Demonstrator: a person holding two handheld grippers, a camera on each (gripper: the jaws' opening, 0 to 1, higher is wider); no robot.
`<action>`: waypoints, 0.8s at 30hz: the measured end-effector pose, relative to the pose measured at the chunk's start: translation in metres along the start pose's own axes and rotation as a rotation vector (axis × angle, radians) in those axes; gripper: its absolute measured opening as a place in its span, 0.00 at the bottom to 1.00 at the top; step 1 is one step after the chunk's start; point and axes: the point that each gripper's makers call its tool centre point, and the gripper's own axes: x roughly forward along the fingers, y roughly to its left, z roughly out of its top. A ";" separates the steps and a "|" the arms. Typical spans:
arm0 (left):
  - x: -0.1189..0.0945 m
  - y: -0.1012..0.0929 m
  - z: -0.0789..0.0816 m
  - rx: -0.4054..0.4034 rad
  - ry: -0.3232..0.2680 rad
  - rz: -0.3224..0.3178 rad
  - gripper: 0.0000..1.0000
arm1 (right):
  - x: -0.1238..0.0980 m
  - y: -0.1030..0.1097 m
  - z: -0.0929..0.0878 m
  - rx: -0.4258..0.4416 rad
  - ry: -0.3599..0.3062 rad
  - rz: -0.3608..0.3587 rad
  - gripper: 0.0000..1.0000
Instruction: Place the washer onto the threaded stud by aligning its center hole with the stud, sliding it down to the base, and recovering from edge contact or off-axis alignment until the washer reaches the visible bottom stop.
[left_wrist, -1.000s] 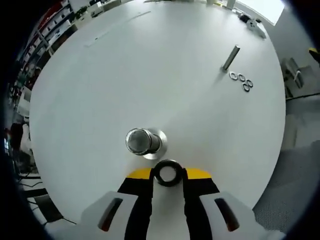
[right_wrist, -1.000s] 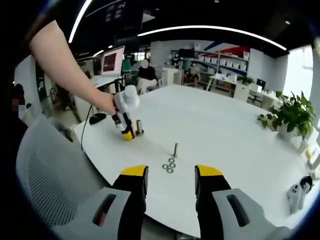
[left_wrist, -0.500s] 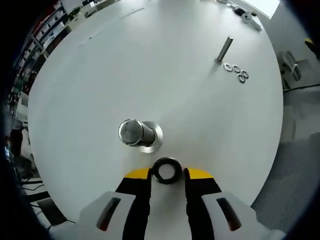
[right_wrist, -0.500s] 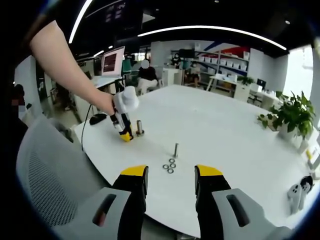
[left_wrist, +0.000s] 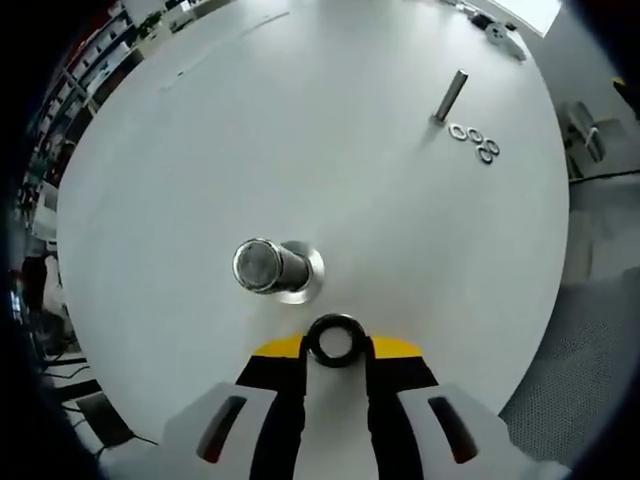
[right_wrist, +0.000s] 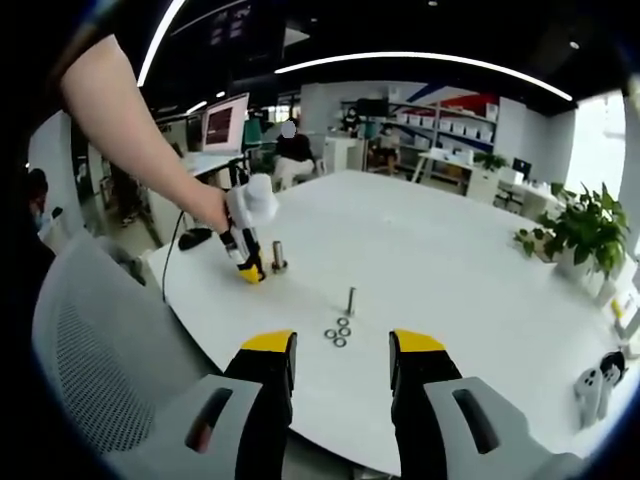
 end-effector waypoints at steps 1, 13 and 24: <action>0.000 0.000 0.000 -0.001 -0.002 0.001 0.19 | 0.000 0.000 0.000 0.000 0.000 -0.001 0.39; -0.002 -0.004 -0.003 0.007 -0.016 0.003 0.19 | 0.001 0.001 0.000 -0.008 0.005 0.009 0.39; -0.019 0.001 -0.005 0.043 -0.051 0.028 0.19 | 0.001 0.001 -0.001 -0.003 0.007 0.008 0.39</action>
